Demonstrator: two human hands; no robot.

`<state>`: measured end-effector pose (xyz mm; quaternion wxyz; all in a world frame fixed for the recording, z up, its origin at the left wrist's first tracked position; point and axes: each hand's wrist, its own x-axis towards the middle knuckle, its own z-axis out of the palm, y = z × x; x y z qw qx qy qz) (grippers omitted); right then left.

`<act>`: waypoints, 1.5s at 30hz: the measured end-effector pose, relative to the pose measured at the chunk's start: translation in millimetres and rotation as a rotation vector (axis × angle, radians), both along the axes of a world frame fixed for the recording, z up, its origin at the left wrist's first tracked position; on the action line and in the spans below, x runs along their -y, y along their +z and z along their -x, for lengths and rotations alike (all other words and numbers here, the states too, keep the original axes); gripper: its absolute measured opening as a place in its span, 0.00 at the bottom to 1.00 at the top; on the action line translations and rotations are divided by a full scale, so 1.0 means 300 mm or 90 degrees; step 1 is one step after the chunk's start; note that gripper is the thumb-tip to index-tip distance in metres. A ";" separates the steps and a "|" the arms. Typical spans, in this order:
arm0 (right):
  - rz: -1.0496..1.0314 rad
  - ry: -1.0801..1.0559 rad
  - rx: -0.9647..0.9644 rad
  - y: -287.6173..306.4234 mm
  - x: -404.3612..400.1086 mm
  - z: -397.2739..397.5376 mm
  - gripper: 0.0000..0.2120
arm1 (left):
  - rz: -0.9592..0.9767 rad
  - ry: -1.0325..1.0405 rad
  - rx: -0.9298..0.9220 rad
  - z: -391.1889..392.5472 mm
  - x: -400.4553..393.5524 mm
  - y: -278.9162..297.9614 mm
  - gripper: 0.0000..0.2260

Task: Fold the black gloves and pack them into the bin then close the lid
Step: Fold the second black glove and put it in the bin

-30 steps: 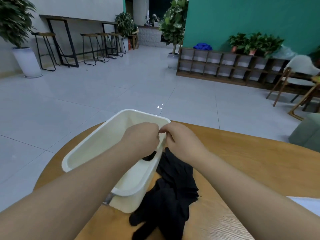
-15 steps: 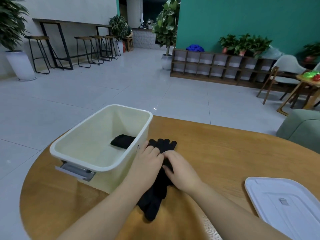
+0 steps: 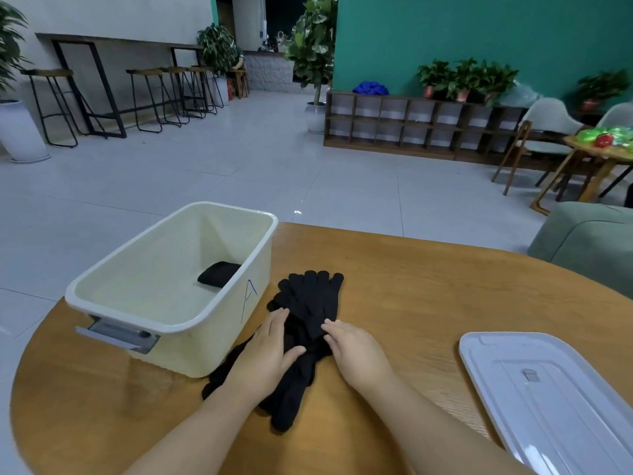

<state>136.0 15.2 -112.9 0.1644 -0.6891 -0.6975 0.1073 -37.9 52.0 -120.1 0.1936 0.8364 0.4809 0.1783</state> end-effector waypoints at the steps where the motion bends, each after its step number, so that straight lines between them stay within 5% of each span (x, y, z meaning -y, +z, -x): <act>1: -0.009 -0.034 -0.031 0.000 0.011 -0.006 0.16 | 0.003 0.003 0.006 0.001 -0.004 -0.001 0.28; 10: -0.097 -0.304 -0.237 0.024 0.114 -0.155 0.07 | 0.003 -0.043 -0.046 -0.051 -0.012 0.048 0.23; 16: -0.081 -0.199 -0.024 0.038 0.235 -0.229 0.12 | -0.056 -0.098 -0.173 -0.118 0.012 0.039 0.24; 22: -0.131 -0.112 0.077 -0.029 0.303 -0.226 0.17 | -0.086 -0.067 -0.070 -0.141 0.013 0.051 0.15; 29: -0.092 -0.042 0.009 -0.022 0.309 -0.183 0.18 | -0.040 0.042 0.187 -0.160 0.050 0.113 0.12; 32: -0.080 -0.073 -0.121 0.029 0.322 -0.153 0.20 | -0.071 0.016 0.252 -0.187 0.086 0.133 0.12; 36: 0.073 -0.275 -0.635 0.078 0.249 -0.146 0.18 | -0.109 -0.142 0.182 -0.236 0.146 0.093 0.15; 39: 0.115 -0.264 -0.887 0.065 0.200 -0.178 0.15 | -0.125 -0.217 0.130 -0.257 0.172 0.047 0.21; 41: 0.097 -0.297 -0.916 0.056 0.185 -0.196 0.13 | -0.113 -0.251 0.111 -0.261 0.178 0.026 0.25; 45: 0.047 -0.352 -0.838 0.034 0.171 -0.216 0.13 | -0.114 -0.288 0.083 -0.260 0.182 0.009 0.17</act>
